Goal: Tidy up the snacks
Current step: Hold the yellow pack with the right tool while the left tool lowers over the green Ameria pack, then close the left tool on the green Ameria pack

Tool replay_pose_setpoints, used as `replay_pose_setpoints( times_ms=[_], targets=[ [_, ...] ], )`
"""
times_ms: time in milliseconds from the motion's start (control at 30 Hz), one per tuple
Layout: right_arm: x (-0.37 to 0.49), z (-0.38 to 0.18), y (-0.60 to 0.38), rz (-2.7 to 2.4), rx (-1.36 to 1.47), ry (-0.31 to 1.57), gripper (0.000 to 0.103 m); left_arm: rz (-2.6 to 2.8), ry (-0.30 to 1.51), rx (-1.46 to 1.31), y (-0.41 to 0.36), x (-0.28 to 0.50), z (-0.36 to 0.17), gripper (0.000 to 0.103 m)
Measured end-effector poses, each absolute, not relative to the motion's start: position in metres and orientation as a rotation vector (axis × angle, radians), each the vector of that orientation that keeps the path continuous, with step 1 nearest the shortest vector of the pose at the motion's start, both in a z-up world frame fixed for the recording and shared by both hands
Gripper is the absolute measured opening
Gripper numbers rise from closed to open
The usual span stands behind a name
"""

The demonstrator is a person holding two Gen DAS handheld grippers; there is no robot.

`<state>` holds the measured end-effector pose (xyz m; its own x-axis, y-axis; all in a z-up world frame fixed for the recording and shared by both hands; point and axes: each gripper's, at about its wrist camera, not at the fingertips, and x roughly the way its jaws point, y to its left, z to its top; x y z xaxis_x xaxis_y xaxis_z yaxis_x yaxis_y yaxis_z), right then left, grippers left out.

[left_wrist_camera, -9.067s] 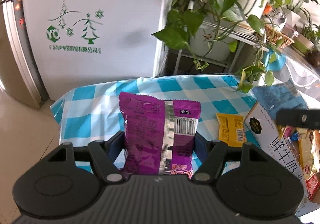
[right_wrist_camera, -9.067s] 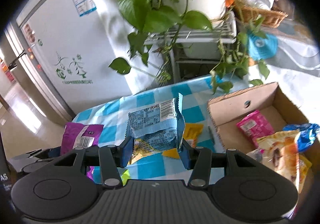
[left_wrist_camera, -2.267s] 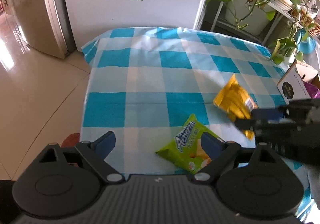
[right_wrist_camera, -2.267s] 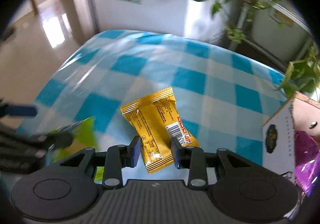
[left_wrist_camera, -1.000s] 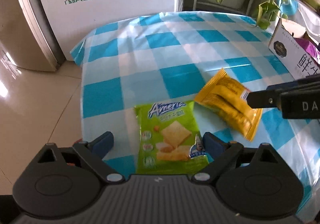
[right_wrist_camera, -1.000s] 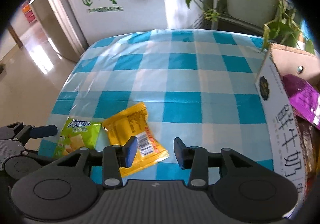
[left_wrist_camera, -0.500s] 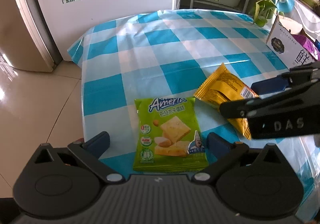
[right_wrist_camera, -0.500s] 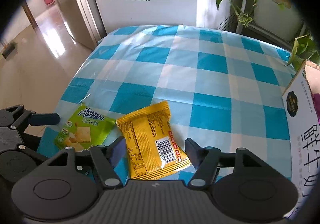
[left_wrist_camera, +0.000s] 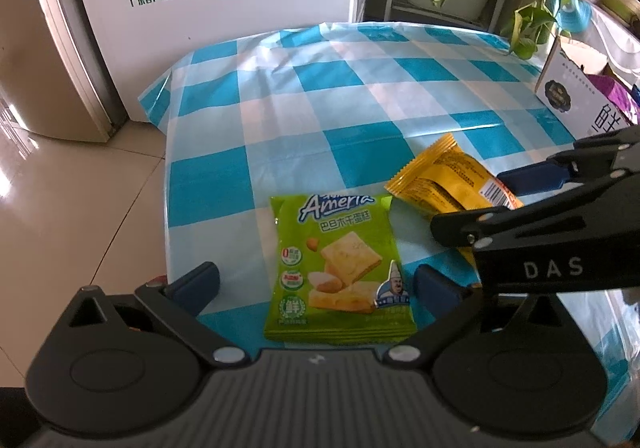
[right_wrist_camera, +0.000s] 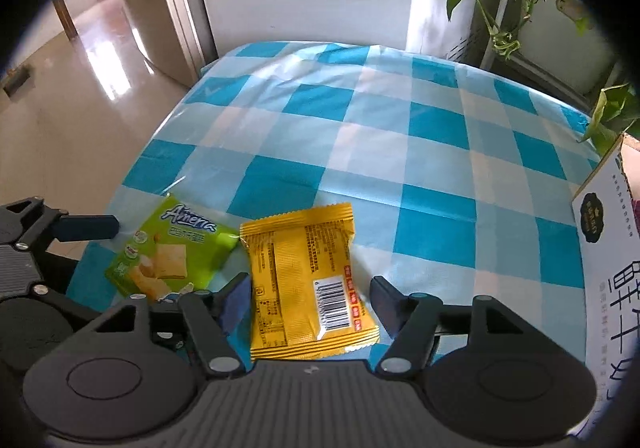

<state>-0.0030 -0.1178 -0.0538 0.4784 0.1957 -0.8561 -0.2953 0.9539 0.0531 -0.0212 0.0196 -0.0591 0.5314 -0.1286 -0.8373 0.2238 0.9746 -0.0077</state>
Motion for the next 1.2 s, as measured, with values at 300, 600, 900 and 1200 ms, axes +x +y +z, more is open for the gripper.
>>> replay_pose_setpoints(
  times_ms=[300, 600, 900, 1200],
  targets=[
    [-0.001, -0.05, -0.135, 0.189, -0.066, 1.051, 0.061, -0.181, 0.993, 0.104, 0.015, -0.019, -0.058, 0.103],
    [-0.001, -0.052, -0.154, 0.106, -0.009, 1.069, 0.063, -0.178, 0.995, 0.107, 0.007, -0.015, -0.058, 0.103],
    [-0.002, -0.052, -0.148, 0.114, -0.053, 1.07, 0.066, -0.179, 0.999, 0.106, 0.006, -0.014, -0.058, 0.103],
    [-0.005, -0.049, -0.149, 0.117, -0.062, 1.065, 0.057, -0.188, 0.974, 0.102, 0.005, -0.016, -0.053, 0.083]
  ],
)
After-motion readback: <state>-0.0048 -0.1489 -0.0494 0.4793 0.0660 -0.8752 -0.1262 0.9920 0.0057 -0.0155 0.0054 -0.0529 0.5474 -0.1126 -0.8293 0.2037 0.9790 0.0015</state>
